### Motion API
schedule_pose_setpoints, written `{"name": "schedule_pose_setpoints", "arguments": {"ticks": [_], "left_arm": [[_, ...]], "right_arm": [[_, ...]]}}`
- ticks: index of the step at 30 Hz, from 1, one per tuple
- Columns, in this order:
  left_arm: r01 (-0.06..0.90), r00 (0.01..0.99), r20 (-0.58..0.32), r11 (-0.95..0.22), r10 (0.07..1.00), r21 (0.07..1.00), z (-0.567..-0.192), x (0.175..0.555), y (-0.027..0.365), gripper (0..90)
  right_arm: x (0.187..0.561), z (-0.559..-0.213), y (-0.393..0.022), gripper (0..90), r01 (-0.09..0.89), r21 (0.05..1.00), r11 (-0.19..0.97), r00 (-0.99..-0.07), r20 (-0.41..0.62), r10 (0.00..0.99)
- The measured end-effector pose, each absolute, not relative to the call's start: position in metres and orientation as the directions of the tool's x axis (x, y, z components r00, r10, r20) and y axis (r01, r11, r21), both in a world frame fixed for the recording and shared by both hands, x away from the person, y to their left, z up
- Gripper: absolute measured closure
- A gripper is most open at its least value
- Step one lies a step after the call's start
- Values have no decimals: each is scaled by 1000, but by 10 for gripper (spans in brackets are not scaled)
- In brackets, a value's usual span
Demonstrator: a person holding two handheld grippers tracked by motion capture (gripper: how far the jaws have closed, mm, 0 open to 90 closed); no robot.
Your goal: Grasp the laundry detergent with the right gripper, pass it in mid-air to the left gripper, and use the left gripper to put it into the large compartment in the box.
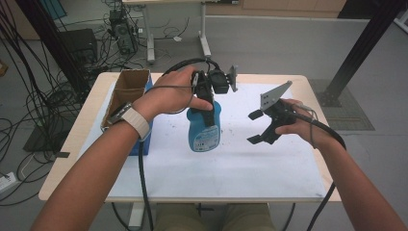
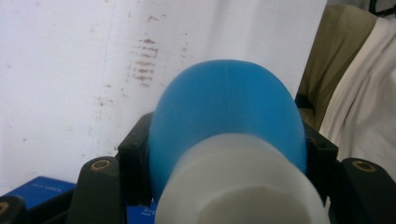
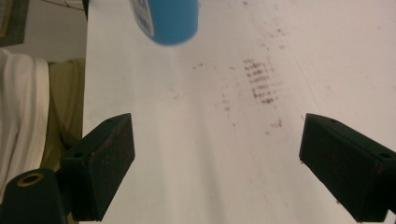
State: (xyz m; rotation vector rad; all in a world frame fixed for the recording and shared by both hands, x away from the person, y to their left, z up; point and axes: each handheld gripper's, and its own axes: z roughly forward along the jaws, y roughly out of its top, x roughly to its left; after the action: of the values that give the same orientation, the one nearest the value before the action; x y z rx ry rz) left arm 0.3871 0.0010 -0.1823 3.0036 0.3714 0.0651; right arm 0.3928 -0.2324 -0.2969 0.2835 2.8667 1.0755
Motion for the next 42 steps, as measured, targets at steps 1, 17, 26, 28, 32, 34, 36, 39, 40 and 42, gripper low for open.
{"name": "schedule_pose_setpoints", "arguments": {"ticks": [1,17,26,28,32,34,36,39,40,42], "left_arm": [[253,965,32,-959,258,127,-181,387,2,374],[416,899,73,-894,432,163,-155,396,13,373],[515,834,114,-835,540,193,-139,403,20,373],[535,817,124,-821,563,198,-134,404,22,374],[577,786,126,-791,606,203,-126,408,29,373],[604,763,127,-769,634,209,-121,410,32,374],[628,742,128,-748,659,214,-117,412,36,374],[646,719,139,-728,681,228,-109,415,42,373],[659,706,143,-717,694,227,-107,416,44,374],[675,688,149,-701,711,230,-102,417,48,374]], "right_arm": [[393,-295,-236,105,152,651,744,-979,-1,202],[394,-290,-280,104,216,514,830,-961,-40,274],[398,-294,-289,105,231,512,828,-957,-37,289],[399,-294,-290,105,233,513,826,-956,-33,290],[401,-293,-289,105,227,509,831,-958,-35,283],[403,-292,-289,105,222,507,833,-959,-41,280],[404,-292,-289,105,221,509,832,-959,-41,280],[406,-293,-291,105,225,503,835,-957,-44,285],[406,-294,-291,108,230,503,833,-956,-43,290],[409,-295,-293,108,228,510,829,-956,-44,290]]}}
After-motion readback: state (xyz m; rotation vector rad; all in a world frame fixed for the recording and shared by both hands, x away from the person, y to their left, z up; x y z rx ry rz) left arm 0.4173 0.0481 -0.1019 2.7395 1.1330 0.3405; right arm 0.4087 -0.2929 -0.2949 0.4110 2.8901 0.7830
